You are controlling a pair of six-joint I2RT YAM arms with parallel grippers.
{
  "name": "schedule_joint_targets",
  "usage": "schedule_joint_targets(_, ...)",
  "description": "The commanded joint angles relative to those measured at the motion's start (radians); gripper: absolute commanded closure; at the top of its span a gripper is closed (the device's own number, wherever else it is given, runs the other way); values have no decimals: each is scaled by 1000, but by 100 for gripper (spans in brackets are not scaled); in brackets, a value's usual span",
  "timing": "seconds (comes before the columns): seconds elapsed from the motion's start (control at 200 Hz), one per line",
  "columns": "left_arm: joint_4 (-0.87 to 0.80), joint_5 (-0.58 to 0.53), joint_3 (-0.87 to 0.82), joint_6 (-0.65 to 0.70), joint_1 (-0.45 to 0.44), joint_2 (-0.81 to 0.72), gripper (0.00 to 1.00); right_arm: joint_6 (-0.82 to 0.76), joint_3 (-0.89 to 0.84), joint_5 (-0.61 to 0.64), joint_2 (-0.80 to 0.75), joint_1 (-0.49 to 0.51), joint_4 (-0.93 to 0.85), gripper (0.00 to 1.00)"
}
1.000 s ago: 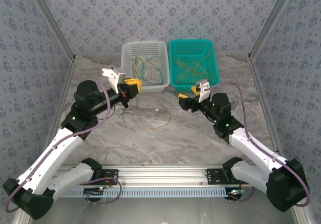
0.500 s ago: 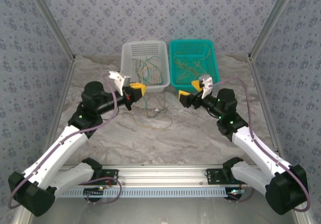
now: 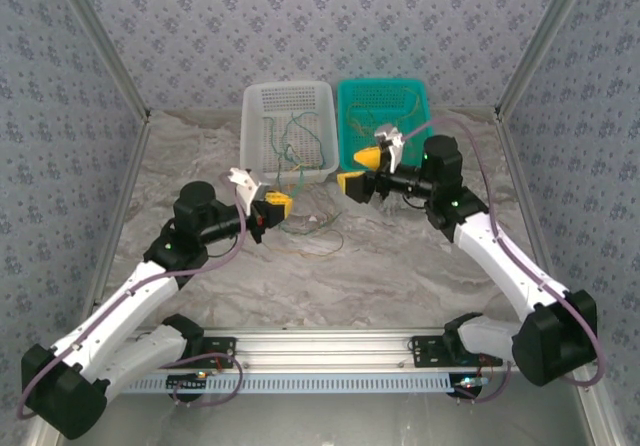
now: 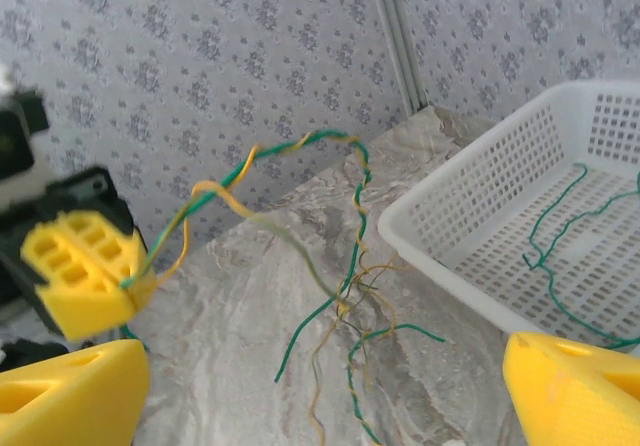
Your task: Untangle the cables
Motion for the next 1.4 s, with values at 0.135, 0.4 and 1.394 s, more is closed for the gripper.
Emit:
schedule_joint_targets(0.135, 9, -47, -5, 97, -57, 13, 100, 331, 312, -27, 210, 10, -242, 7)
schedule_joint_targets(0.4, 39, -78, -5, 111, -99, 62, 100, 340, 504, -69, 382, 109, -445, 15)
schedule_joint_targets(1.394, 428, -417, -322, -114, 144, -304, 21, -142, 746, -113, 212, 143, -702, 100)
